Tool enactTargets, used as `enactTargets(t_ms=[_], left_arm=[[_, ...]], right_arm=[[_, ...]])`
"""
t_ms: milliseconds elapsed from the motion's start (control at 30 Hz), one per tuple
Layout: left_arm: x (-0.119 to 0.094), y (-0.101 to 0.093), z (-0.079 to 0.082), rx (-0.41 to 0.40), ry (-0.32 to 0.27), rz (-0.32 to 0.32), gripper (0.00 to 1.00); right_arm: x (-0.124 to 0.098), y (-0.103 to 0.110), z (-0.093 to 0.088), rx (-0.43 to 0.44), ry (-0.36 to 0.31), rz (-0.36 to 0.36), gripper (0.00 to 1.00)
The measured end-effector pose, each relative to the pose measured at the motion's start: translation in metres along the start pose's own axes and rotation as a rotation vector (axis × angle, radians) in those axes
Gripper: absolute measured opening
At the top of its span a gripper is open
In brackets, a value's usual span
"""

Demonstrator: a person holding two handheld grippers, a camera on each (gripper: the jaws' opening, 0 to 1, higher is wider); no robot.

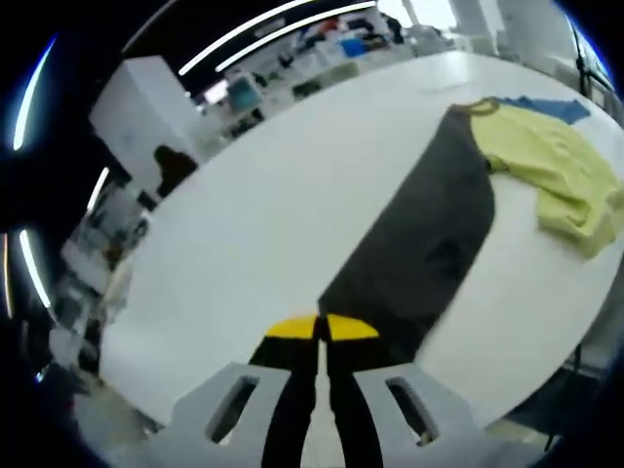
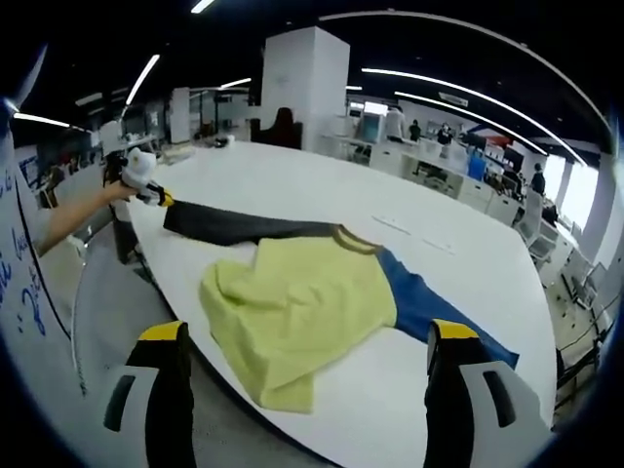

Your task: Fold the garment on the visible template until the final outline fits inside the template.

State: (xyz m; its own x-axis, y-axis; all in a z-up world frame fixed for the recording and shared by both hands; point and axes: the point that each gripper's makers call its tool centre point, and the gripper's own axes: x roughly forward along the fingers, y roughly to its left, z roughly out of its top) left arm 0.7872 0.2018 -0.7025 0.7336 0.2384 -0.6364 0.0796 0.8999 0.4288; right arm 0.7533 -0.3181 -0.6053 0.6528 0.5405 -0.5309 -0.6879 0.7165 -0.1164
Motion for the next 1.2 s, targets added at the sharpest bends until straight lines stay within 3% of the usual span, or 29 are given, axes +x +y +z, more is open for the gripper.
enactTargets(t_ms=[367,700,1200], left_arm=[[0.014,0.012,0.001,-0.024,-0.005,0.032,0.00],[0.035,0.023,-0.002,-0.046,-0.004,0.030,0.00],[0.068,0.040,0.000,-0.072,-0.001,0.032,0.00]], right_arm=[[0.005,0.001,0.003,-0.009,0.019,-0.007,1.00],[0.014,0.009,0.007,-0.016,0.035,0.015,1.00],[0.018,0.006,0.006,-0.001,0.066,-0.015,1.00]])
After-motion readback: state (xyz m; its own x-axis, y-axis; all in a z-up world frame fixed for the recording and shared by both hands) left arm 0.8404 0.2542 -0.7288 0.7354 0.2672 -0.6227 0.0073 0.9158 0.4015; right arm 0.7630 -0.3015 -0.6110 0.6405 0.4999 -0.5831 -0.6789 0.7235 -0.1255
